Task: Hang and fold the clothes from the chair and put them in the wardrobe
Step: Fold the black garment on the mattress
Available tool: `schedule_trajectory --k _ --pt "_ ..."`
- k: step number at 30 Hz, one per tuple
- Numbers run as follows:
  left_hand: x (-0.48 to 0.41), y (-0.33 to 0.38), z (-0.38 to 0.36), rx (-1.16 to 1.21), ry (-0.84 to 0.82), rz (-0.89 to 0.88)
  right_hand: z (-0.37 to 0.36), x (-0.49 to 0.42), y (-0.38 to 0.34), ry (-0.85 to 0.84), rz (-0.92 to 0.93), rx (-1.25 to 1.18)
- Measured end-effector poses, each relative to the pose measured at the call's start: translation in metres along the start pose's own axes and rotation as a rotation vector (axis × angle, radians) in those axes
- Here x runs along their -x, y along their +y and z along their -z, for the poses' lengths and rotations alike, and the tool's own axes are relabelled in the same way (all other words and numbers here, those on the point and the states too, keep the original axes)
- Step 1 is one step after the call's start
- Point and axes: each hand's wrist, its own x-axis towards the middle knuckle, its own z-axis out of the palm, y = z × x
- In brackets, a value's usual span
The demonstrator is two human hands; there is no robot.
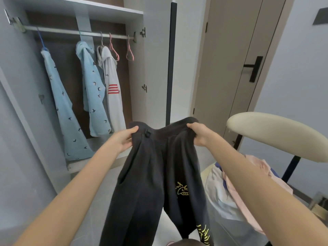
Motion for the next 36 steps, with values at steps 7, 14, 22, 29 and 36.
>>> schedule_trajectory --k 7,14,22,29,36 --pt "0.009 -0.009 -0.051 -0.167 -0.046 -0.230 -0.048 0.013 0.025 -0.090 0.204 0.060" --pt "0.031 -0.006 -0.074 -0.247 -0.198 -0.362 -0.041 0.039 0.017 -0.229 0.333 0.097" --pt "0.047 0.011 -0.070 -0.466 -0.343 -0.378 -0.014 0.050 0.008 -0.156 0.403 0.242" --pt "0.030 -0.010 -0.037 -0.551 0.171 -0.422 0.004 0.065 -0.009 -0.145 0.464 0.087" --pt "0.046 -0.004 -0.070 -0.435 -0.051 -0.540 0.053 0.086 -0.049 0.048 0.657 0.298"
